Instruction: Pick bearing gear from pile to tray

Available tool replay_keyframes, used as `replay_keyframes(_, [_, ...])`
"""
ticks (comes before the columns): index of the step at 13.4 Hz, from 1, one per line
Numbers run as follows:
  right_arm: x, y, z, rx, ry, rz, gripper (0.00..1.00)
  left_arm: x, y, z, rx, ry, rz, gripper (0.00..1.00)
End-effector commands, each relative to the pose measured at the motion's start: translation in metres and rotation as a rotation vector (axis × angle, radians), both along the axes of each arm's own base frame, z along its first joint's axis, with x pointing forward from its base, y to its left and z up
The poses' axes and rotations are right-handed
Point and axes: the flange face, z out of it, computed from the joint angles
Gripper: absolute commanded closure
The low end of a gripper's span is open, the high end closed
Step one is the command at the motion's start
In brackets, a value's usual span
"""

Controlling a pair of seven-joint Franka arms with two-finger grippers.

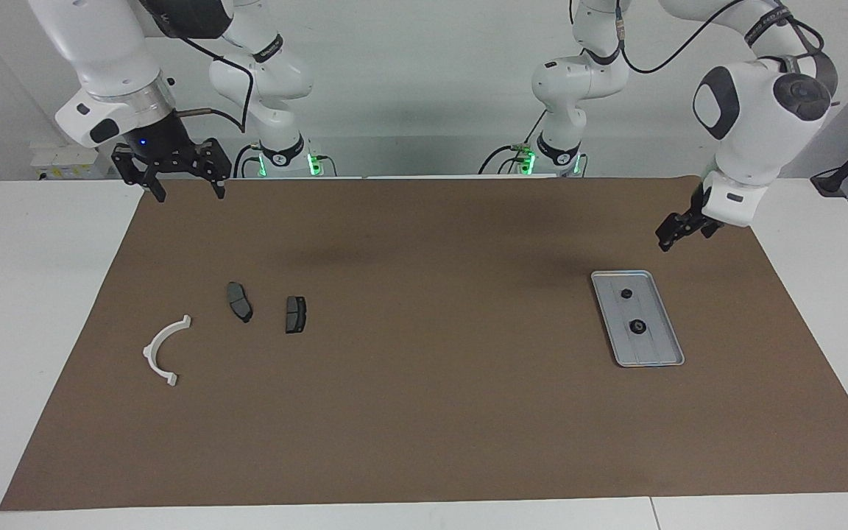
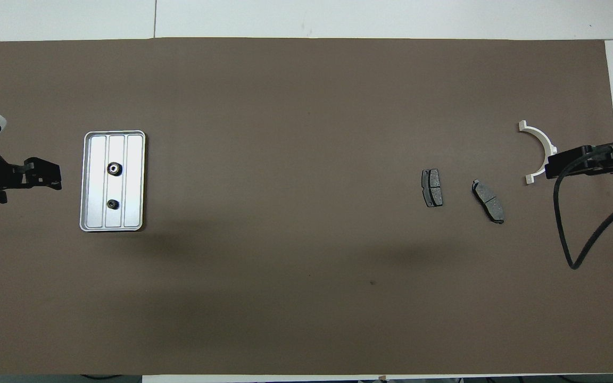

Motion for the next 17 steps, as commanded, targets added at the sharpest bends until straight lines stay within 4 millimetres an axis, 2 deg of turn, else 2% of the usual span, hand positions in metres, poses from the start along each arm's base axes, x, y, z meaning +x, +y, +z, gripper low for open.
replay_keyframes(1, [-0.005, 0.000, 0.002, 0.008, 0.002, 0.018, 0.00, -0.015, -0.004, 0.012, 0.002, 0.012, -0.035, 0.00])
replay_keyframes(3, [-0.005, 0.000, 0.002, 0.008, 0.002, 0.020, 0.00, -0.014, -0.014, 0.007, 0.001, 0.009, -0.054, 0.00])
replay_keyframes(4, [-0.005, -0.001, 0.002, 0.008, 0.002, 0.018, 0.00, -0.010, -0.010, 0.006, -0.003, -0.007, -0.050, 0.00])
replay_keyframes(6, [-0.005, 0.000, 0.002, 0.008, 0.002, 0.020, 0.00, 0.004, -0.023, 0.003, -0.014, -0.001, -0.073, 0.00])
replay_keyframes(9, [-0.005, 0.000, 0.002, 0.008, 0.002, 0.020, 0.00, 0.015, -0.024, 0.025, -0.034, 0.003, -0.068, 0.00])
replay_keyframes(12, [-0.005, 0.000, 0.002, 0.008, 0.001, 0.020, 0.00, 0.012, -0.017, 0.035, -0.038, 0.007, -0.093, 0.00])
replay_keyframes(14, [-0.005, 0.001, 0.002, 0.008, 0.002, 0.021, 0.00, 0.012, -0.019, 0.050, -0.041, -0.017, -0.104, 0.00])
replay_keyframes(17, [-0.005, 0.001, 0.002, 0.008, 0.002, 0.021, 0.00, 0.011, -0.027, 0.054, -0.076, -0.024, -0.108, 0.00])
